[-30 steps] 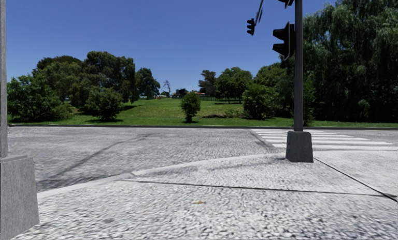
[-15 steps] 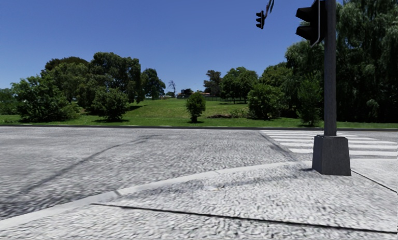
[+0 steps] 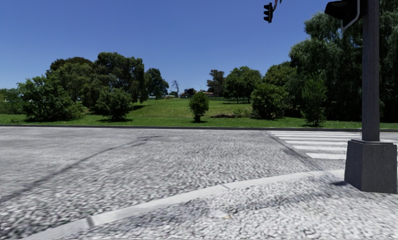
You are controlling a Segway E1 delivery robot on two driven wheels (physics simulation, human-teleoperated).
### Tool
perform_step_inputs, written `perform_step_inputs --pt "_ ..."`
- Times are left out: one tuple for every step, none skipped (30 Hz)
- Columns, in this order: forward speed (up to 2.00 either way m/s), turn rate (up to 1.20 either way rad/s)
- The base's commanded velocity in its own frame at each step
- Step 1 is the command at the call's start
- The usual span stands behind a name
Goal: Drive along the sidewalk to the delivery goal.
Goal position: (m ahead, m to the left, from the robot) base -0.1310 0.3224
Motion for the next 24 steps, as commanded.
perform_step_inputs --pt "0.0 0.0" --pt "0.0 0.0" --pt "0.0 0.0" --pt "0.0 0.0" --pt "0.0 0.0" --pt "0.0 0.0" --pt "0.0 0.0" --pt "0.0 0.0" --pt "0.0 0.0" --pt "0.0 0.0" --pt "0.0 0.0" --pt "0.0 0.0" --pt "0.0 0.0" --pt "0.0 0.0" --pt "0.0 0.0" --pt "0.0 0.0" --pt "0.0 0.0" --pt "0.0 0.0" --pt "0.0 0.0" --pt "0.0 0.0" --pt "0.0 0.0" --pt "0.0 0.0" --pt "0.0 0.0" --pt "0.0 0.0"
